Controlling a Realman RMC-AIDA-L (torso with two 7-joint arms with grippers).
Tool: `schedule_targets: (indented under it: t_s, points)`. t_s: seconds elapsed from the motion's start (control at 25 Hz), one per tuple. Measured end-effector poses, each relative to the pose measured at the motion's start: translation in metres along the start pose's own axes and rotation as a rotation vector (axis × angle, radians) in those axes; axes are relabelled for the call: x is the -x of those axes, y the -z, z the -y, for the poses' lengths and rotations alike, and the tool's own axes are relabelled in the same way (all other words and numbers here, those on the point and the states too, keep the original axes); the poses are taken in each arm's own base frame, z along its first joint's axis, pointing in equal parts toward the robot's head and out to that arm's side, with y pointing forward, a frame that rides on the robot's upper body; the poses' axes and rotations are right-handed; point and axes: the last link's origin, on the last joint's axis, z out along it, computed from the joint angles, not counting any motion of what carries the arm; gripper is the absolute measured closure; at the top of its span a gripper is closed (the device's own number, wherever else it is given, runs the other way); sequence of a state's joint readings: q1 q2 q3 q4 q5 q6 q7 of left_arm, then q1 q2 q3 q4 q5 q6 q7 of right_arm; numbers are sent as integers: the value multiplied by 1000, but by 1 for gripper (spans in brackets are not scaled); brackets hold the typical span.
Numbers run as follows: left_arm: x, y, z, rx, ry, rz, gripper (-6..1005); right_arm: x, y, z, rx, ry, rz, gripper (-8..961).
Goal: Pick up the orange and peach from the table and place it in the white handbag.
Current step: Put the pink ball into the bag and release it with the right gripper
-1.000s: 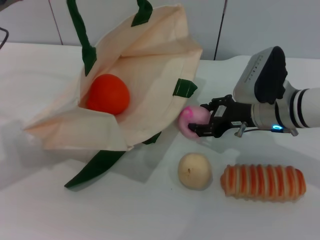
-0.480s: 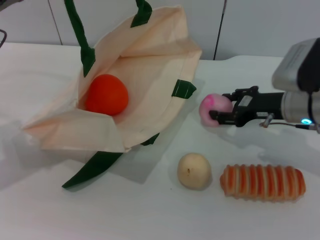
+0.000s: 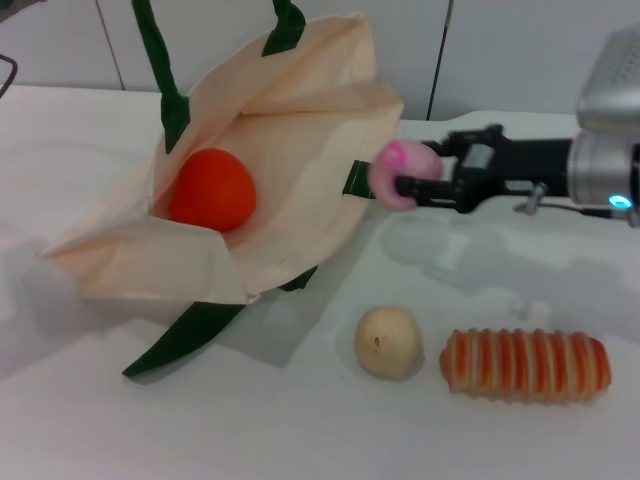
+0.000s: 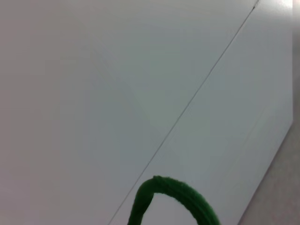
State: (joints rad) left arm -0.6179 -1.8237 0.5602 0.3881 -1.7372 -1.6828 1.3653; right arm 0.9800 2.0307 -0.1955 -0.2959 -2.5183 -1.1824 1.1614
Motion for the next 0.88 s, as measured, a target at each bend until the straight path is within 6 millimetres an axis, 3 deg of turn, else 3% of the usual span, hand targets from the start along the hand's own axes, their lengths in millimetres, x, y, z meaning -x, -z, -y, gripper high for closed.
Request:
schedule_targets:
  t_s: [0.4,0.88]
  points:
    - [1,-23,-2,44,5,25,856,59,-60,-20,66,159,-4,359]
    - [3,-40,-6,80,10,41,855,97,-109,-31,-55,251,-97,363]
